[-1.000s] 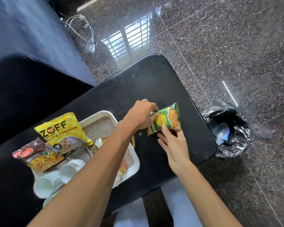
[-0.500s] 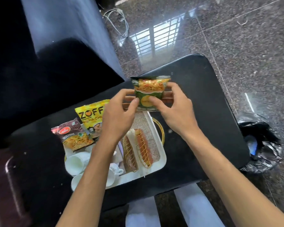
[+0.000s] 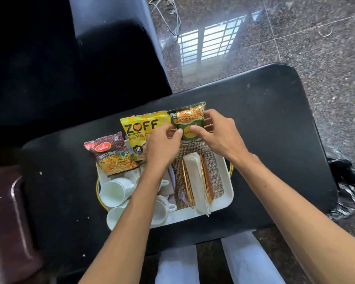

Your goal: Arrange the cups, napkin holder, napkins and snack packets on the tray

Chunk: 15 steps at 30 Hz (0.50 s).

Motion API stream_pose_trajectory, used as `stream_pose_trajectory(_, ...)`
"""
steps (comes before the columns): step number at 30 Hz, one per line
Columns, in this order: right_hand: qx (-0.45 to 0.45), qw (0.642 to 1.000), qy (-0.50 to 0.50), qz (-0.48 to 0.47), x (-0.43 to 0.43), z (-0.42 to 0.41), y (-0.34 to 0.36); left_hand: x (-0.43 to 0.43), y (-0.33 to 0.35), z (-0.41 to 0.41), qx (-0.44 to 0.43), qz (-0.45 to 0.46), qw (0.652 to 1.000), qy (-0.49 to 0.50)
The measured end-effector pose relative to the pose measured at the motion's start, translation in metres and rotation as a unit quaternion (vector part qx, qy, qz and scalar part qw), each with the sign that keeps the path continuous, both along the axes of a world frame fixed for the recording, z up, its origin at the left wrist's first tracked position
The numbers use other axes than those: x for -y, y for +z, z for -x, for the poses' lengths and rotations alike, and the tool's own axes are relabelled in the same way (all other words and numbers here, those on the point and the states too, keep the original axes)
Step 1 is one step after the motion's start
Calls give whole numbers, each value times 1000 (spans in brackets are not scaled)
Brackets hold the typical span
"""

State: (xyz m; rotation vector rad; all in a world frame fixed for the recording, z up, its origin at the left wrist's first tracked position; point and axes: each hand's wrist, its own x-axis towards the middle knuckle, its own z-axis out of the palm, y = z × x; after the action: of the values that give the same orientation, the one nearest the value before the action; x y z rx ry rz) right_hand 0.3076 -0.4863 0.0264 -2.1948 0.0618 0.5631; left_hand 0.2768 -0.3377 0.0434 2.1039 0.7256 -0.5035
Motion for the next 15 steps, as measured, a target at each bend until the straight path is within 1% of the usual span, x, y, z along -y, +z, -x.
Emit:
stream_pose_trajectory(3, 0, 1000, 1, 12, -4, 1, -4, 0, -1, 1, -9, -9, 1000, -19)
stream_pose_trajectory(9, 17, 999, -21, 18, -11, 4, -12, -1, -3, 0, -19, -4, 1000, -9)
stream_pose_trajectory(15, 14, 999, -38, 13, -11, 7, -15, -2, 1, 5, 17, -17, 1000, -13)
